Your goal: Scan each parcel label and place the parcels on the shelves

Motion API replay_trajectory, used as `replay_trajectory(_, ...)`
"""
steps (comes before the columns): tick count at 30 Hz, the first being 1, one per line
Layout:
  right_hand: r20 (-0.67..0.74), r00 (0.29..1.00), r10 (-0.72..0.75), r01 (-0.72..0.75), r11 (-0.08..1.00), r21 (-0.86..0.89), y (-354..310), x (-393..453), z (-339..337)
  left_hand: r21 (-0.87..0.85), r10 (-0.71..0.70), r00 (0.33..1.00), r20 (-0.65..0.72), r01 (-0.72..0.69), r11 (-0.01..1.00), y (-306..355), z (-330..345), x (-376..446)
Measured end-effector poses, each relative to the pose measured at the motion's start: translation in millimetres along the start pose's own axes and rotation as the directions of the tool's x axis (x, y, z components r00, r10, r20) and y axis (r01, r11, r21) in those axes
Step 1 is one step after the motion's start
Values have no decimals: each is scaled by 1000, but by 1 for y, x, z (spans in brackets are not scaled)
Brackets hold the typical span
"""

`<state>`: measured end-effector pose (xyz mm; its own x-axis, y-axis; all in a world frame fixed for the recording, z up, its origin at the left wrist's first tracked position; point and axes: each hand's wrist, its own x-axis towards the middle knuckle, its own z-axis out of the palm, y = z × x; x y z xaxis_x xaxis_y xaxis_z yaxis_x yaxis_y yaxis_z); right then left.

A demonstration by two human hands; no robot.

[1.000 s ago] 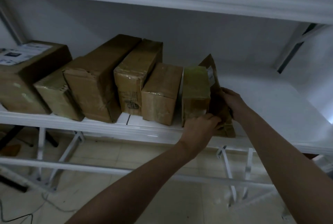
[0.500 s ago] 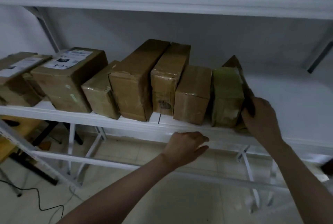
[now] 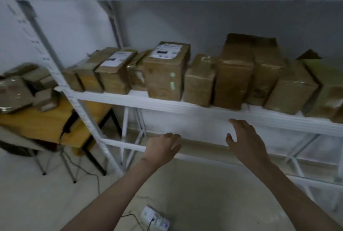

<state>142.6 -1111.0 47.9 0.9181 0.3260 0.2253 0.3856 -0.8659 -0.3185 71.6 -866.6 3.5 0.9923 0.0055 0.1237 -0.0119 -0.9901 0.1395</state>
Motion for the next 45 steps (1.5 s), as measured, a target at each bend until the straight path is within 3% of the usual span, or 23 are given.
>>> replay_trajectory(7,188,946,-264,245,963,115,-194,15,79,111,-305,952,-1,303,946,-145,-46,-110)
replay_trajectory(15,239,768,-595,526,797,295,-388,17,143,124,-586,807,-77,591,797,-269,-93,-212)
replay_trajectory(20,299,664,-685,604,728,326,-479,17,177,135,-686,721,-98,693,708,-319,-114,-238)
replay_trajectory(24,332,623,-708,626,706,332,-537,36,214,144,-723,688,-59,723,676,-369,-117,-238)
replay_trajectory(35,408,661,-630,559,776,292,-667,157,312,122,-686,727,4,681,722,-555,-126,-170)
replay_trajectory(45,460,735,-498,440,867,234,-731,240,387,68,-661,749,42,658,750,-704,-98,-95)
